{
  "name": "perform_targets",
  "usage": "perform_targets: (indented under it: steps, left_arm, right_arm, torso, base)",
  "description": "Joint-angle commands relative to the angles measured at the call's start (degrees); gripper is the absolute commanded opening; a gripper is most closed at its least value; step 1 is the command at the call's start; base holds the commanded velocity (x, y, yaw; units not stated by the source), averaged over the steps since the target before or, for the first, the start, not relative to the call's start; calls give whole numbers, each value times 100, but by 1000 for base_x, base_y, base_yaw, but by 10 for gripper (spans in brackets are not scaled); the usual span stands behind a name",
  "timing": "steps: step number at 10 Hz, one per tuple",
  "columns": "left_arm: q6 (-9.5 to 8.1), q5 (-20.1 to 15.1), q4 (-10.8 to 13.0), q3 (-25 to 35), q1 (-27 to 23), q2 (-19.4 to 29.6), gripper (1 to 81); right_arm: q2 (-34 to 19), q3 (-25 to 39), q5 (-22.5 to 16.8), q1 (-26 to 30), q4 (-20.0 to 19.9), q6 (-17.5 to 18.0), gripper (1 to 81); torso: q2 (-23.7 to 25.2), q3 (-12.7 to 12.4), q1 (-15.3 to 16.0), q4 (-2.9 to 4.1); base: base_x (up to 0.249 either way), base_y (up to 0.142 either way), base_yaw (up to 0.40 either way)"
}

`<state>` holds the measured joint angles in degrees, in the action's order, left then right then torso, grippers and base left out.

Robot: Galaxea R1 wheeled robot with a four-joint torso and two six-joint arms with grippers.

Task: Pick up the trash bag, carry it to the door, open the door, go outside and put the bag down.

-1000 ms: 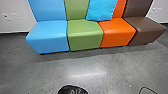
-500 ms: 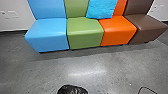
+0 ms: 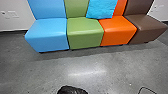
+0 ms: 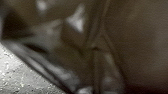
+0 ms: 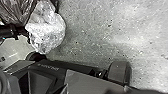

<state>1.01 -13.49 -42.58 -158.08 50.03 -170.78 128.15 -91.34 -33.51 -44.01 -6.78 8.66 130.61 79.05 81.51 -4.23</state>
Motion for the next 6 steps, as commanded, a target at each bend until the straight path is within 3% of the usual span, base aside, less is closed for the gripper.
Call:
perform_targets:
  steps: [1,6]
  left_arm:
    - [-40,-373,-57,-39,-375,61,10]
    - [21,-417,-23,-31,-182,79,10]
  right_arm:
    - [-296,135,-446,388,-166,5,811]
    - [-296,135,-446,370,-184,5,811]
  torso:
    - [2,0,0,0]
    - [2,0,0,0]
  base:
    - [0,0,0]
    - [0,0,0]
